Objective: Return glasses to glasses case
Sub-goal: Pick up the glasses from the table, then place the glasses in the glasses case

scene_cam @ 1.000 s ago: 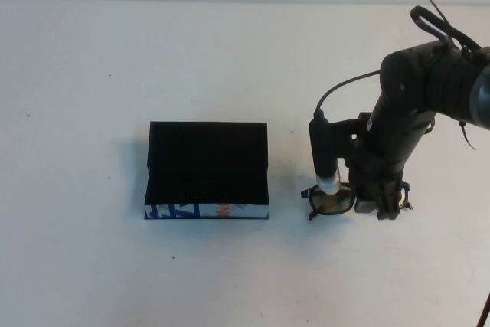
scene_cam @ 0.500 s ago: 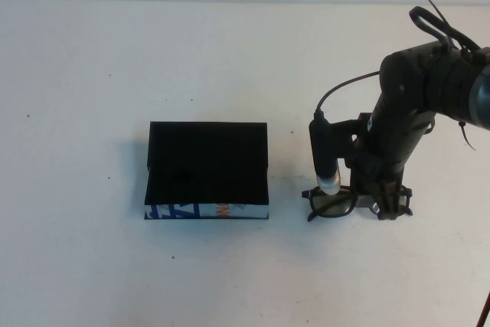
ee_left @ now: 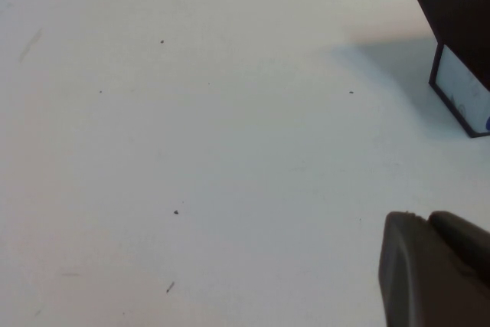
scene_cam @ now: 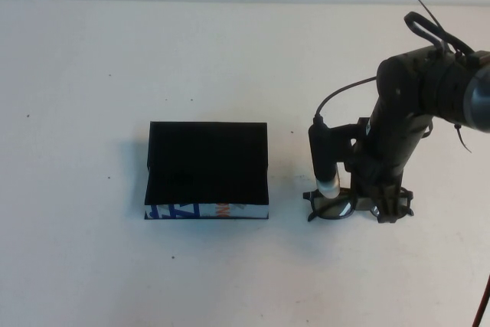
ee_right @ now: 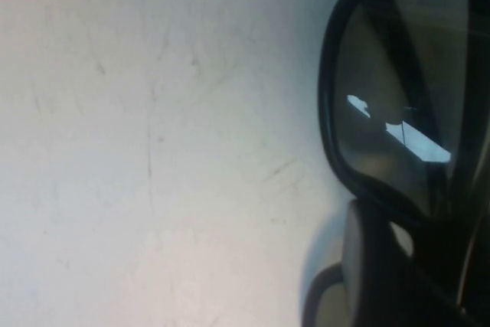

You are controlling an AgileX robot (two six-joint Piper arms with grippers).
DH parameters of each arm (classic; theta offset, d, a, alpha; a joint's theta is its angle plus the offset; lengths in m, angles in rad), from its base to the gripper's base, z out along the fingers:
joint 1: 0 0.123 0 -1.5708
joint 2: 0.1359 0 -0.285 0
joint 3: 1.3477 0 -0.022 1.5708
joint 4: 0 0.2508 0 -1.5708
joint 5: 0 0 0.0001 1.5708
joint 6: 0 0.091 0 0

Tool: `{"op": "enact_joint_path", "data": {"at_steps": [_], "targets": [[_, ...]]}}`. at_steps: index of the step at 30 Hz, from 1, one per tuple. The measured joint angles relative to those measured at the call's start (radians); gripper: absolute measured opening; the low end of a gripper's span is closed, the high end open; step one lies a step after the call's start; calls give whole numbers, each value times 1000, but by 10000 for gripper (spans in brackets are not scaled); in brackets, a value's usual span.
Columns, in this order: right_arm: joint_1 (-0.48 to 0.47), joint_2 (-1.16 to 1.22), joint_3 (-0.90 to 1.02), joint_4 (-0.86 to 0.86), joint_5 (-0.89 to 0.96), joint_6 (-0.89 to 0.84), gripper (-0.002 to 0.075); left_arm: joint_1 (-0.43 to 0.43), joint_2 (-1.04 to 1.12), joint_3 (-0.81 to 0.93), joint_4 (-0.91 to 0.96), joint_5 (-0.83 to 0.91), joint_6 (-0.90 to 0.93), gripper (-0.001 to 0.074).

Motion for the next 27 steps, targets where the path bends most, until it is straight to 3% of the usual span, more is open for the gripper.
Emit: {"op": "enact_joint_path", "data": {"at_steps": [6,16,21,27], "targets": [[0,2,0,0,2,0,170,0,0,0,0,0,0,-4],[11,-25,-8,-5,86,34,14,0,0,0,0,0,0,-4],[71,-73,-63,-9,173,121,11,0,0,0,0,0,0,-4],[202,-80,-263,-3,250,183,11,0,0,0,0,0,0,-4]]}}
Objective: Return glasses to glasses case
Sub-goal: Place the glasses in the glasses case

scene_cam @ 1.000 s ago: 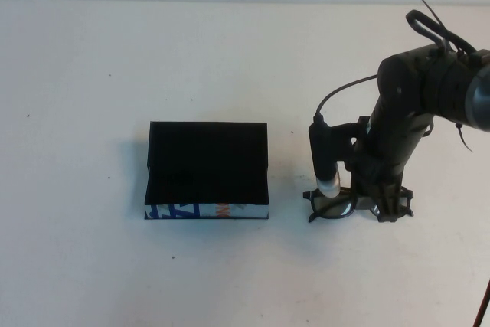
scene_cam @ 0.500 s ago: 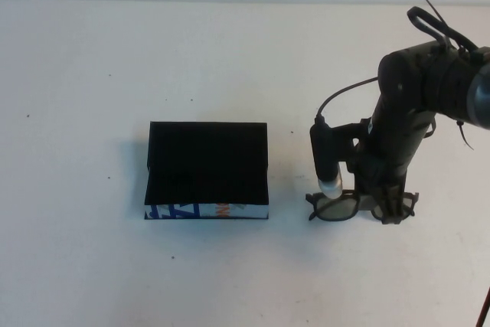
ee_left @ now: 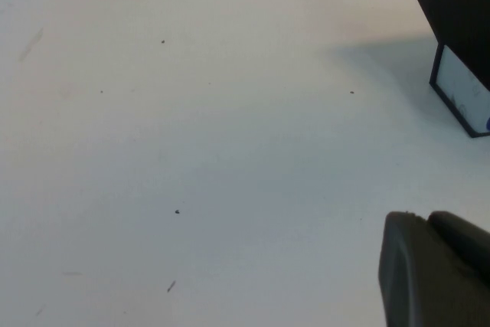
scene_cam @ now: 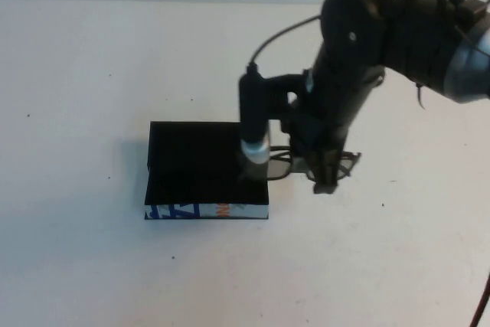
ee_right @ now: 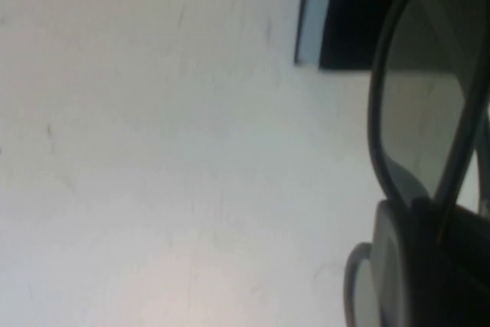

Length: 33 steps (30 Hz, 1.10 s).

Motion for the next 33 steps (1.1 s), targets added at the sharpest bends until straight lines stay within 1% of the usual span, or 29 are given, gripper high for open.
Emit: {"op": "enact_joint_path", "data": {"at_steps": [3,7,13,21,33], "targets": [[60,47,-121,7,7,55,11,0,0,0,0,0,0,-4],[116,162,-259,21,13,75,11,0,0,0,0,0,0,-4],[152,322,-417,32,13,112,11,0,0,0,0,0,0,-4],[154,406,-457,40,13,121,11,0,0,0,0,0,0,-4],[154,437,-463,40,13,94,10,0,0,0,0,0,0,-4]]}}
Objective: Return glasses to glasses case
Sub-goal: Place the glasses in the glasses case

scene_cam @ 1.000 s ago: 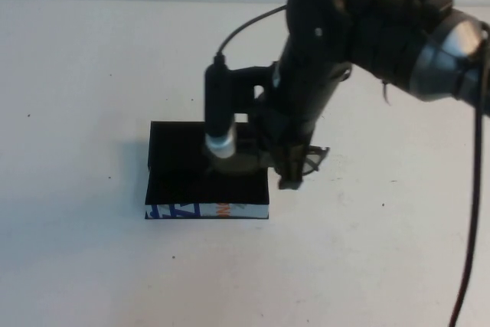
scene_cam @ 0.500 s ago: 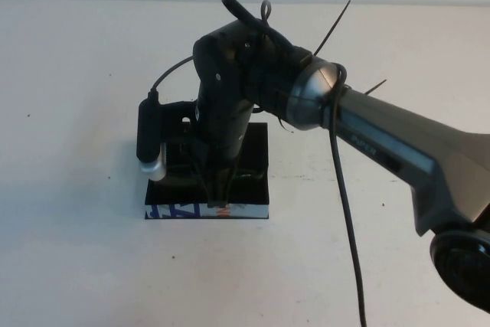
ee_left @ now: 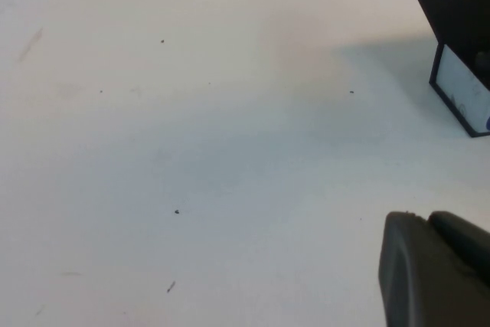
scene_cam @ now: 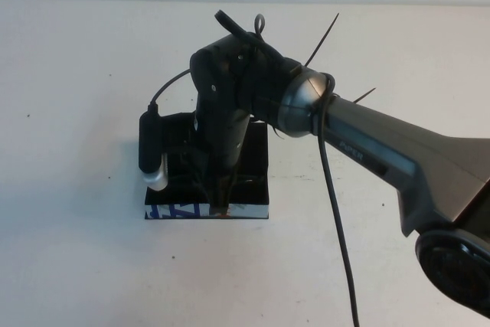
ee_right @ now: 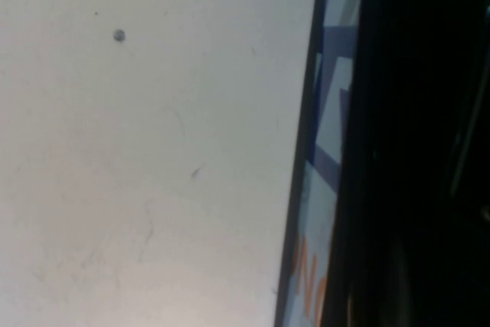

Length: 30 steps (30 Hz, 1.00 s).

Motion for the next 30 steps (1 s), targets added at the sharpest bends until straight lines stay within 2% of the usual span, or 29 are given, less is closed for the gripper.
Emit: {"op": "enact_joint_path", "data": {"at_steps": [26,30], "targets": [[-3,8,-2,11,0,-10,11,0,0,0,0,0,0,-4],[-5,12,-2,17,-2,-10,59,0,0,0,0,0,0,-4]]}}
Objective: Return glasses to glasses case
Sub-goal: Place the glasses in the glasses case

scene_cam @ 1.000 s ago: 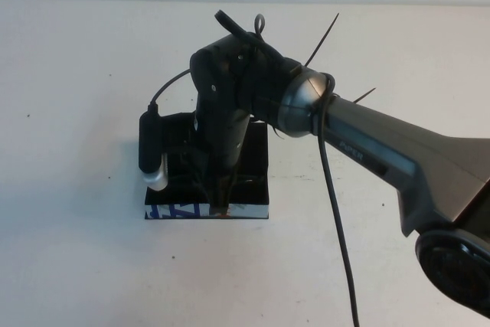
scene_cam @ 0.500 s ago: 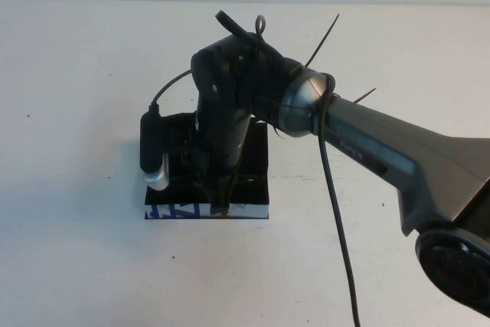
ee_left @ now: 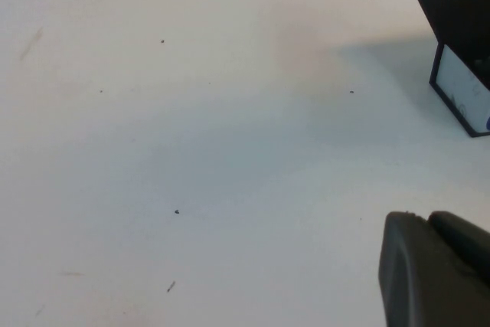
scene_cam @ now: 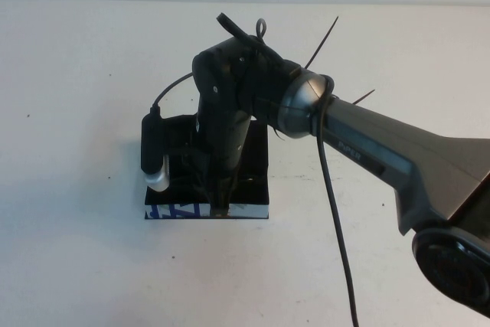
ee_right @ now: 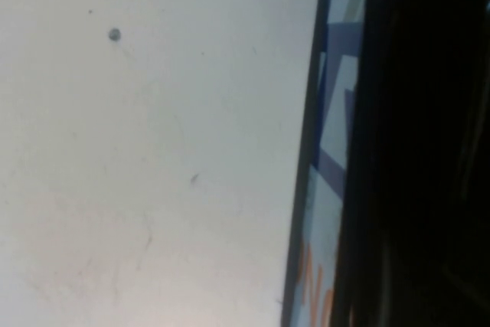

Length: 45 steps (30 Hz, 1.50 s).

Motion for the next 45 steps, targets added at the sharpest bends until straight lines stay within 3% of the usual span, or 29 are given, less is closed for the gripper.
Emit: {"op": "enact_joint_path", "data": {"at_steps": [6,9,20,25,29,33,37,45], "targets": [[0,8,0,2,0,0,241,0,0,0,0,0,0,-4],[-1,8,0,2,0,0,281,0,0,0,0,0,0,-4],[-14,-45,0,-25,2,29,298,0,0,0,0,0,0,-4],[-15,-112,3,-45,2,150,297,0,0,0,0,2,0,-4],[-15,-220,85,-49,2,403,260,0,0,0,0,2,0,-4],[-15,-360,218,-58,8,576,121,0,0,0,0,2,0,-4],[-28,-416,289,-58,15,632,17,0,0,0,0,2,0,-4],[-82,-416,299,-50,7,643,-8,0,0,0,0,2,0,-4]]}}
